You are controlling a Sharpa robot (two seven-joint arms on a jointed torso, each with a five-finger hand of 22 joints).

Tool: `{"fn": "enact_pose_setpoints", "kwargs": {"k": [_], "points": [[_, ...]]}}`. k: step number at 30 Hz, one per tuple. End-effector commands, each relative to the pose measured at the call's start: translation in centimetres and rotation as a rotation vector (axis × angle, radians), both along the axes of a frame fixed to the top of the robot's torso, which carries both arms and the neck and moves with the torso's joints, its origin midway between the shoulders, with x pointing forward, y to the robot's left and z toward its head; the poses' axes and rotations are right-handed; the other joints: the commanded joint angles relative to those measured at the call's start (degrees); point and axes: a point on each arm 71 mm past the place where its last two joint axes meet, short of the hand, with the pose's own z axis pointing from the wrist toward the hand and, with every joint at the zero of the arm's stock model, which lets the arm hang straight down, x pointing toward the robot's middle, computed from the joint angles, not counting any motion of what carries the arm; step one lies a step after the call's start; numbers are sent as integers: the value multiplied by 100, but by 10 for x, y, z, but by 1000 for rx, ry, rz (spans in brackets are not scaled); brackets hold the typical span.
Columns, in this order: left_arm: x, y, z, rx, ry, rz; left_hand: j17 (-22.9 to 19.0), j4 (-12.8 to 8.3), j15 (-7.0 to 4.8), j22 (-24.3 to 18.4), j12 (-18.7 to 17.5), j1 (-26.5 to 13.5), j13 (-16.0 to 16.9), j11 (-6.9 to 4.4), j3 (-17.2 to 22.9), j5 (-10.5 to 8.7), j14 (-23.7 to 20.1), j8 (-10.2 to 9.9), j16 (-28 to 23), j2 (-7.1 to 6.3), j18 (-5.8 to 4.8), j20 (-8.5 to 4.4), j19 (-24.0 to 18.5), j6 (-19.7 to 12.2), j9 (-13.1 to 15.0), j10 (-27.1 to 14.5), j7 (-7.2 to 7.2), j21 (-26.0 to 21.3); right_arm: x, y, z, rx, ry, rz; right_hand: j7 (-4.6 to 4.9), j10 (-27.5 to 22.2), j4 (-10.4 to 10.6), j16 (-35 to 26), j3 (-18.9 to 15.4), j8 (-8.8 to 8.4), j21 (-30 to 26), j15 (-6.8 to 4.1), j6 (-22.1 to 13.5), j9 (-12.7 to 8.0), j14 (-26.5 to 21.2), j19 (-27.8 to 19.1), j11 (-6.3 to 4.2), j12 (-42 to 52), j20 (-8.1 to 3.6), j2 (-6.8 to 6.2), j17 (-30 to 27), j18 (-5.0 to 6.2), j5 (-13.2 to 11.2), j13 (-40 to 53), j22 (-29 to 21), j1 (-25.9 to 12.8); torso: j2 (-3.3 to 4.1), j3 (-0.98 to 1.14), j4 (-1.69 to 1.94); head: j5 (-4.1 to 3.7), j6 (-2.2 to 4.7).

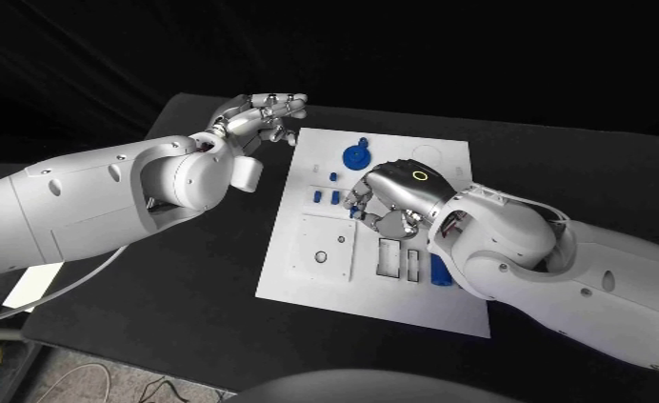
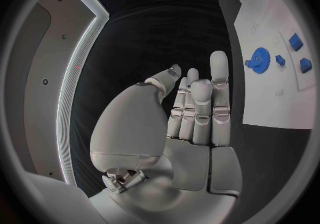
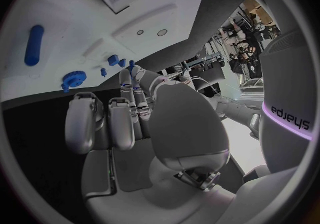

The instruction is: Assemble the parts on the task board

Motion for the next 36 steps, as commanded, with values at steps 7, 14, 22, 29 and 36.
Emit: {"fn": "enact_pose_setpoints", "kwargs": {"k": [7, 14, 22, 29, 36], "points": [[0, -6, 1, -13, -8, -17, -12, -19, 3, -10, 25, 6, 11, -9, -4, -16, -23, -24, -16, 48, 103, -14, 36, -41, -7, -52, -1, -29, -3, 13, -26, 1, 49, 41, 7, 27, -19, 38, 34, -4, 30, -42, 40, 5, 323, 1, -14, 3, -23, 0, 3, 95, 32, 7, 0, -57, 0, -4, 0, 295, -149], [-1, -8, 1, -15, -8, -23, -12, -19, 3, -10, 25, 6, 11, -9, -4, -16, -23, -24, -16, 48, 103, -14, 36, -41, -7, -52, -1, -29, -4, 18, -34, -7, 68, 50, 10, 25, -25, 40, 38, -6, 29, -41, 38, 5, 323, 0, -13, 2, -23, 0, 4, 95, 37, 5, -2, -56, -5, -1, -9, 356, -173], [-1, -9, 1, -16, -7, -25, -12, -19, 3, -10, 25, 6, 11, -9, -4, -16, -23, -24, -16, 48, 103, -14, 36, -41, -7, -52, -1, -29, -2, 17, -39, -28, 77, 44, 11, 24, -29, 44, 40, -8, 29, -40, 36, 5, 324, 0, -12, 1, -23, -2, 11, 95, 40, 4, -3, -56, -2, 0, -10, 368, -183], [-1, -10, 2, -17, -7, -28, -11, -19, 5, -12, 33, 5, 14, -6, -6, -16, -23, -24, -13, 50, 102, -12, 37, -45, -7, -63, 0, -32, 0, 17, -43, -43, 81, 40, 11, 24, -29, 44, 40, -8, 29, -40, 36, 5, 324, 0, -12, 1, -23, -2, 11, 95, 40, 4, -3, -56, -3, 0, -4, 371, -188], [-2, -10, 2, -17, -7, -28, -11, -19, 5, -12, 33, 5, 14, -6, -6, -16, -23, -24, -13, 50, 102, -12, 37, -45, -7, -63, 0, -32, 0, 18, -46, -56, 86, 43, 14, 21, -36, 45, 43, -11, 27, -38, 33, 6, 324, -1, -9, 0, -23, -4, 10, 95, 43, 2, -6, -58, -6, 0, -8, 376, -198]]}}
